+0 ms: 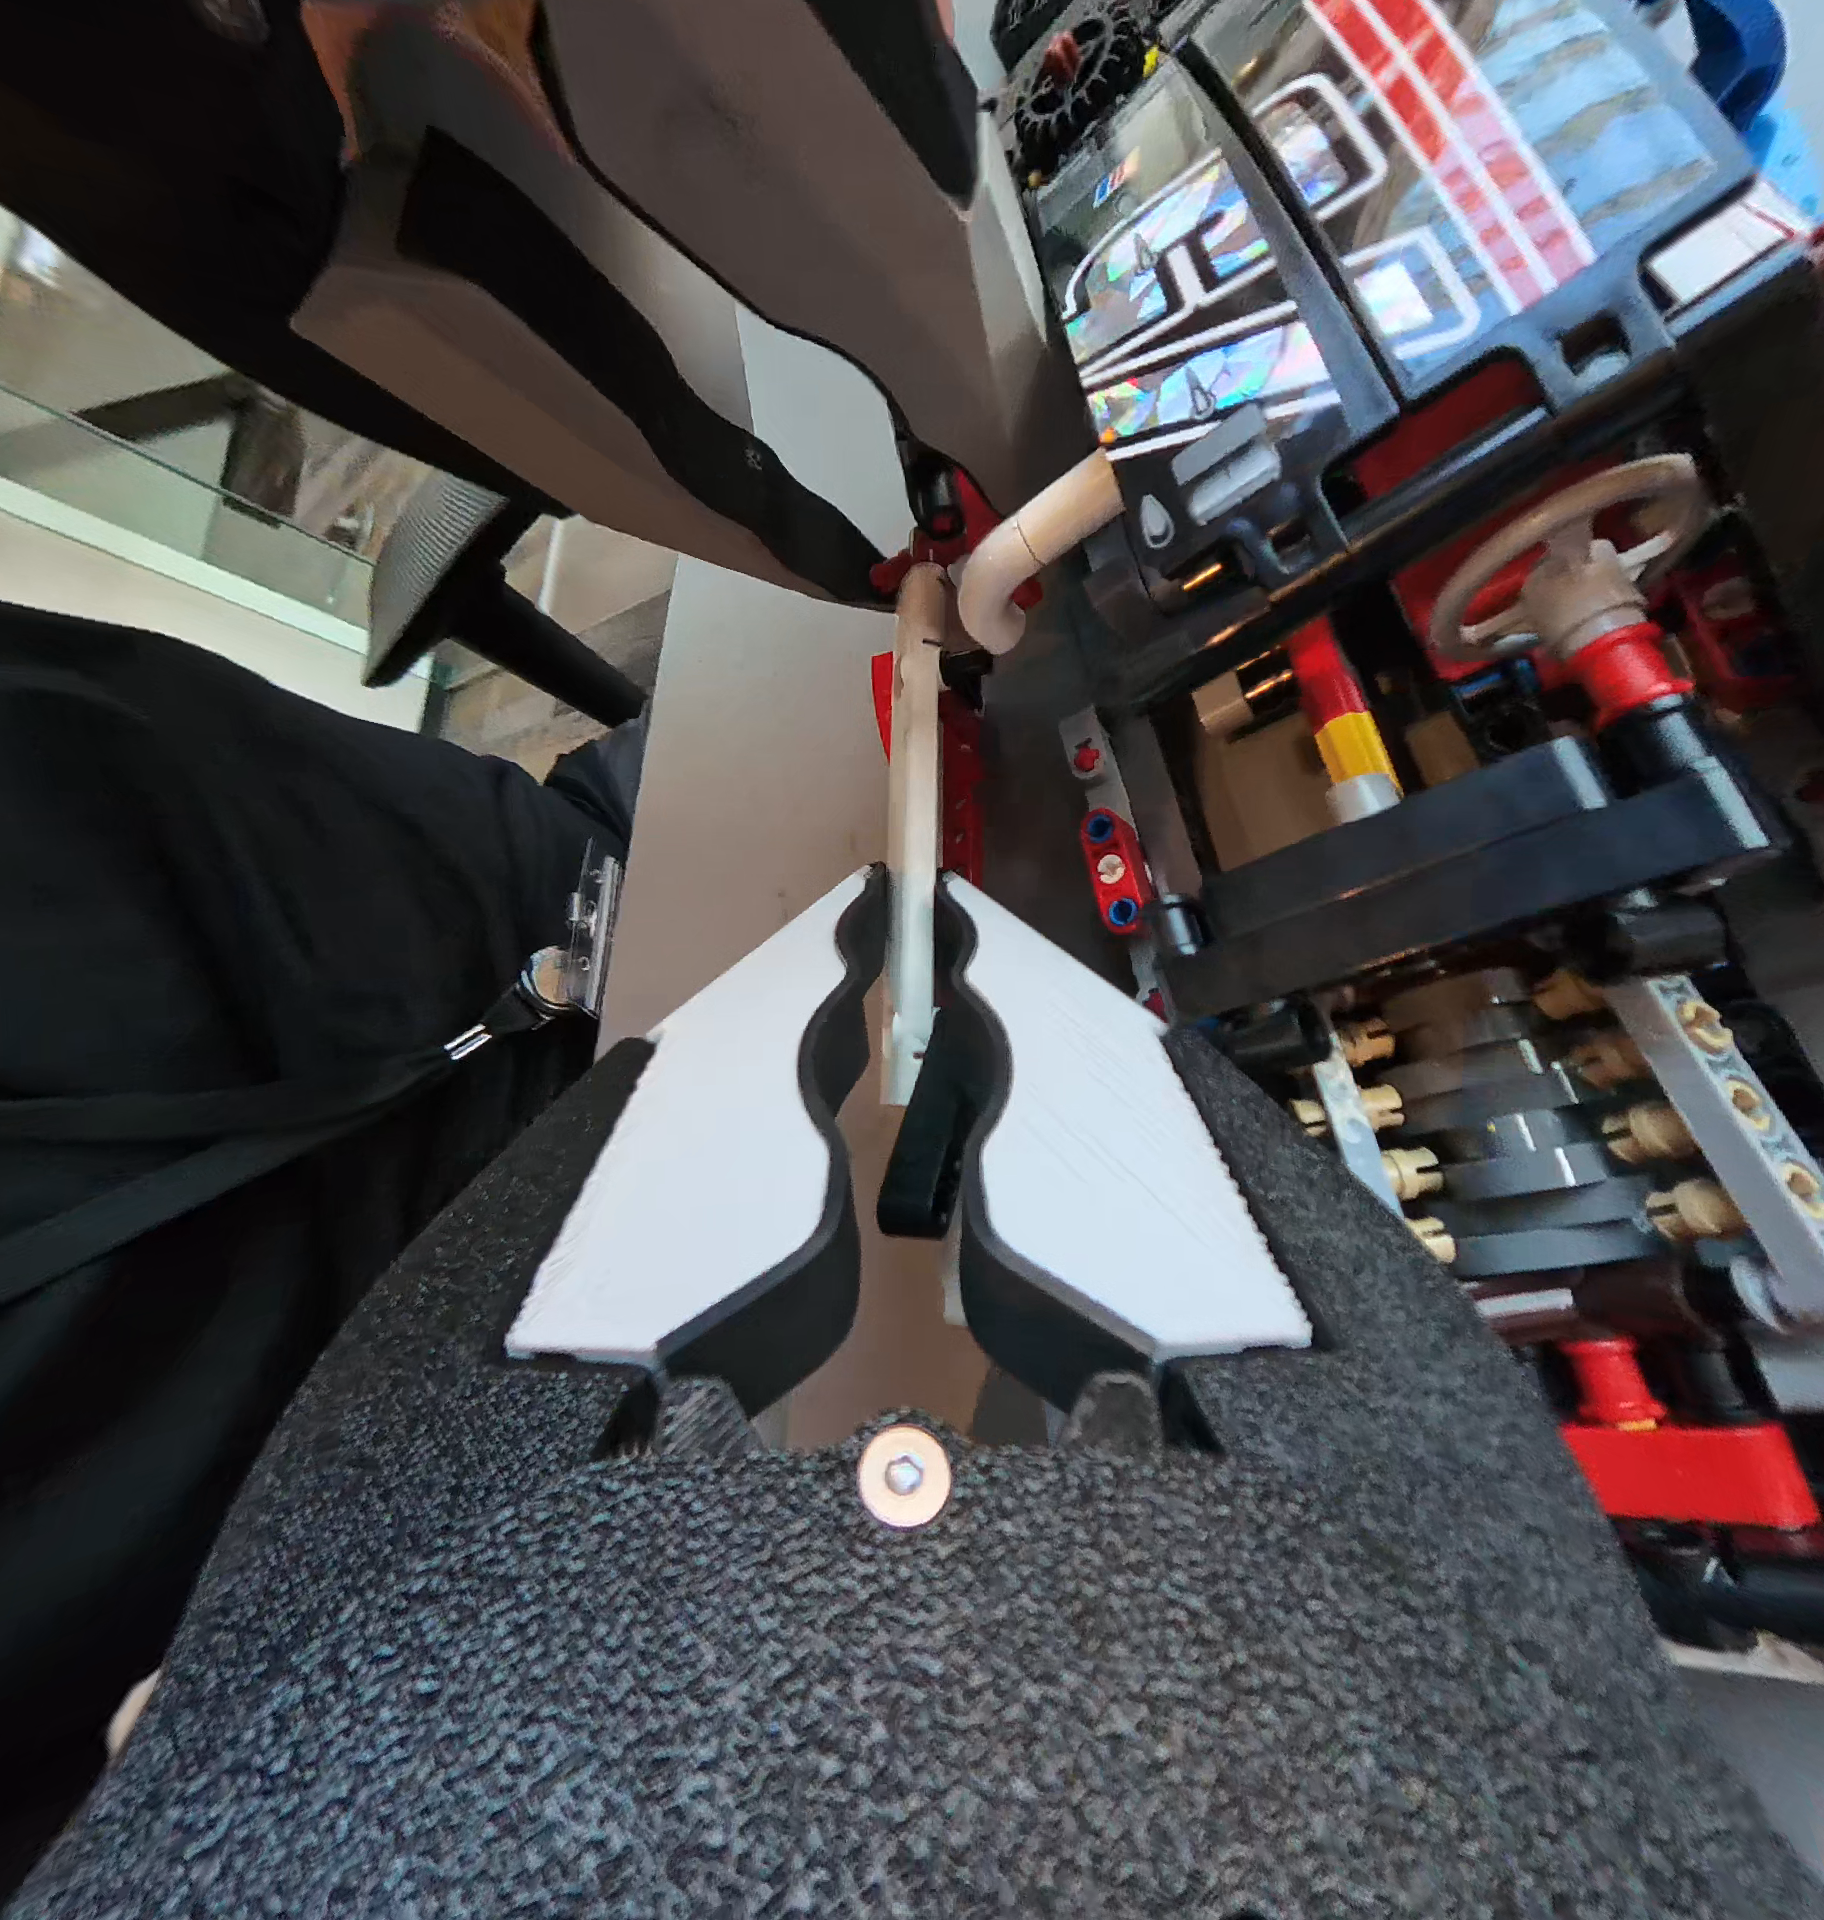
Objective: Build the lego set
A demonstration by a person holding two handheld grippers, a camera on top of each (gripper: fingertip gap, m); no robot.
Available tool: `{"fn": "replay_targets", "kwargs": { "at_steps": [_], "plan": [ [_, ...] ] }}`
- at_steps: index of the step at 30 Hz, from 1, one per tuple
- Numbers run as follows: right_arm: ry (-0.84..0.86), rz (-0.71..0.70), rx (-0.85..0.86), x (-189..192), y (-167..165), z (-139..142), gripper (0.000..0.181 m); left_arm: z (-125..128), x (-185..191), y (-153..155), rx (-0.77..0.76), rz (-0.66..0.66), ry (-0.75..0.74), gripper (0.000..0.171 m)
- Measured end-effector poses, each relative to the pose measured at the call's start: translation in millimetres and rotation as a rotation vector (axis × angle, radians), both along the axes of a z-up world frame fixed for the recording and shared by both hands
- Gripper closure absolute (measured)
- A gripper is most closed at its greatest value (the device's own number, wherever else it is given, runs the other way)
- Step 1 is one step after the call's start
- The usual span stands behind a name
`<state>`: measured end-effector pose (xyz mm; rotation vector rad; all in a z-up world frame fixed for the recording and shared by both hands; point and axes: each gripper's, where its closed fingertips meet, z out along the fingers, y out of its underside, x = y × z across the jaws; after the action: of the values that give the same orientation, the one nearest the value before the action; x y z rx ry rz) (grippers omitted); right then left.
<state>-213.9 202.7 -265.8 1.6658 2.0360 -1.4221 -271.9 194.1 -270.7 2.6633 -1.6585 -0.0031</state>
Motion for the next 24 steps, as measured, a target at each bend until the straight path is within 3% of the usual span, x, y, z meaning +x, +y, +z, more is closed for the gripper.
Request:
{"fn": "replay_targets", "kwargs": {
  "at_steps": [6, 16, 24],
  "plan": [
    [0.054, -0.01, 0.106, -3.8, -2.0, 0.1, 0.176, 0.4, -1.3, -3.5, -0.016, -0.022, -0.018, 0.138],
    [0.01, -0.022, -0.071, -2.5, -5.5, 8.9, 0.176, 1.2, -0.7, -4.0, -0.034, -0.012, -0.033, 0.137],
    [-0.031, -0.029, -0.07, 0.9, -4.5, 3.5, 0.176, 1.2, -1.3, -4.2, -0.025, -0.033, -0.014, 0.136]
  ]
}}
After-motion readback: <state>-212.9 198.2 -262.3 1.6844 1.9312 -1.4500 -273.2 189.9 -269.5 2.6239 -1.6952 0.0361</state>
